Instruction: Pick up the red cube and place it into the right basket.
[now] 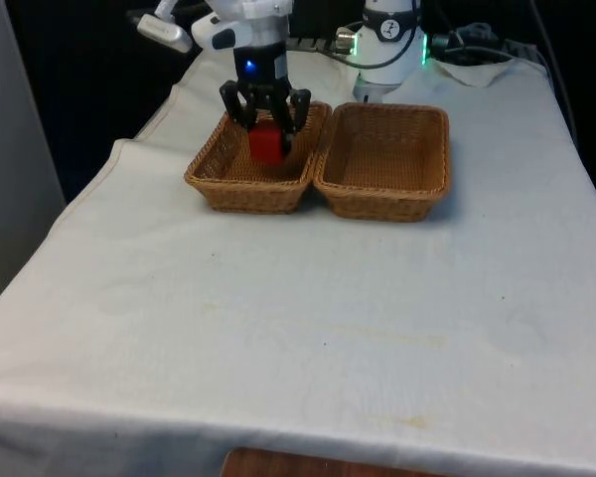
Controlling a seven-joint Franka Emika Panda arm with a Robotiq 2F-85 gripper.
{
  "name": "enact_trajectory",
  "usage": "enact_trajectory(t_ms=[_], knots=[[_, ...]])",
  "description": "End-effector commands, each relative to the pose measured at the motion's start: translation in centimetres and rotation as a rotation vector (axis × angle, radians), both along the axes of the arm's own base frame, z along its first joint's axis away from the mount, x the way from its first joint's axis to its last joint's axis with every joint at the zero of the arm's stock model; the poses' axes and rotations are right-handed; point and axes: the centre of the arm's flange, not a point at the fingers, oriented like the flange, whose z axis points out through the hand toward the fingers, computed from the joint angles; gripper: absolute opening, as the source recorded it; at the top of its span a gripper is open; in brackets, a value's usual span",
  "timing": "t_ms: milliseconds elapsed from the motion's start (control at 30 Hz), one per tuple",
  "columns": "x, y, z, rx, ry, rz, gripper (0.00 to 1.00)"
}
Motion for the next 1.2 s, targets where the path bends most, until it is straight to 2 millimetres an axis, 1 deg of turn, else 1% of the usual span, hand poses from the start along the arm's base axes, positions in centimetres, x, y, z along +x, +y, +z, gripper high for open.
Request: enact_trajectory(t_ms=[0,67,100,333,433,733,767,800,867,1000,1033,1067,1167], knots=[[0.0,0.1,-0.3,0.004,-0.011,-0.001,0.03],[-0.1,0.2,-1.1,0.004,-0.006,-0.005,0.03],[-0.1,0.1,-0.9,-0.005,0.009,-0.004,0.03],[-0.1,0.2,-2.6,0.011,0.001,-0.009,0.03],[-0.1,0.1,-2.9,0.004,0.012,-0.011,0.03],[-0.1,0.1,-2.9,0.006,0.012,-0.009,0.03],[-0.1,0.1,-2.9,0.006,0.012,-0.009,0.10],[-0.1,0.2,-2.9,0.007,0.012,-0.009,0.10],[-0.2,0.2,-2.9,0.007,0.013,-0.010,0.27],[-0.2,0.2,-2.9,0.006,0.013,-0.009,0.66],[-0.2,0.2,-2.9,0.006,0.013,-0.009,0.86],[-0.1,0.1,-2.9,0.006,0.012,-0.009,0.97],[-0.2,0.2,-2.9,0.006,0.013,-0.010,1.00]])
